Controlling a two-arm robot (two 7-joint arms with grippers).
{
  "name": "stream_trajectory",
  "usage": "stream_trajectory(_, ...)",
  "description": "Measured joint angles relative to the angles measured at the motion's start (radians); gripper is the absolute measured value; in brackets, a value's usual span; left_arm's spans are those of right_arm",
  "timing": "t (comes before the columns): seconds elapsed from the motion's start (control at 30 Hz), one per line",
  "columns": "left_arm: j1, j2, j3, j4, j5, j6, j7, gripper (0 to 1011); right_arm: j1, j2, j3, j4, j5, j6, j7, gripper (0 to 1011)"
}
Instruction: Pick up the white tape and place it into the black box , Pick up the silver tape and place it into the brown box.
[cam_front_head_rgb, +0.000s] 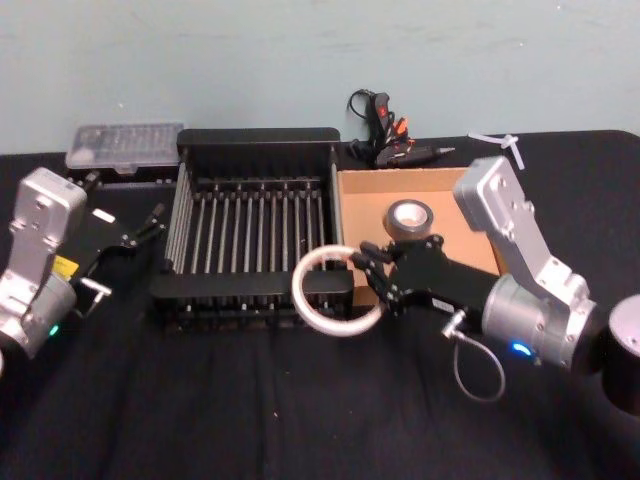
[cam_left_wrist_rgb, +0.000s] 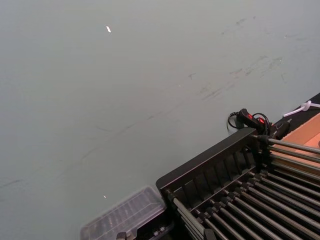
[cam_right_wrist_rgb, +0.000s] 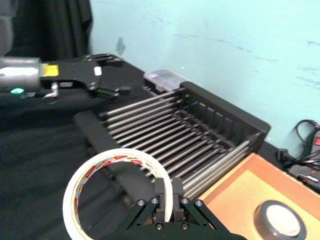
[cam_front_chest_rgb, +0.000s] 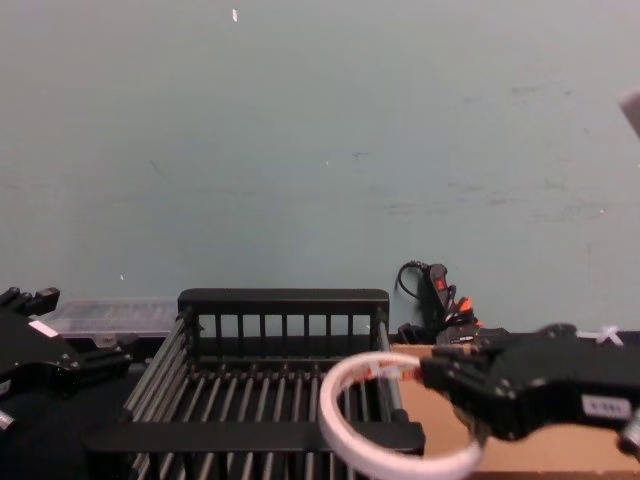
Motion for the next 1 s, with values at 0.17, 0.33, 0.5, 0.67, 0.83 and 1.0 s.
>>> stream_trajectory(0.17, 0.000, 0.000, 0.000, 0.000, 0.000, 0.000, 0.000, 1001, 0.041, -0.037, -0.005, 0.027, -0.014, 0.039, -0.031, 94)
stream_trajectory(0.33, 0.000, 0.000, 0.000, 0.000, 0.000, 0.000, 0.000, 1001, 0.086, -0.083, -0.014, 0.070, -0.033, 0.069, -0.055, 95)
stream_trajectory(0.5, 0.000, 0.000, 0.000, 0.000, 0.000, 0.000, 0.000, 1001, 0.131, -0.135, -0.020, 0.122, -0.053, 0.087, -0.083, 94)
stream_trajectory(0.67, 0.000, 0.000, 0.000, 0.000, 0.000, 0.000, 0.000, 1001, 0.165, -0.184, -0.021, 0.168, -0.074, 0.097, -0.111, 94)
stream_trajectory(0.83, 0.000, 0.000, 0.000, 0.000, 0.000, 0.000, 0.000, 1001, 0.204, -0.233, -0.027, 0.220, -0.101, 0.105, -0.133, 95)
stream_trajectory(1.0, 0.000, 0.000, 0.000, 0.000, 0.000, 0.000, 0.000, 1001, 0.242, -0.279, -0.035, 0.279, -0.126, 0.108, -0.153, 95)
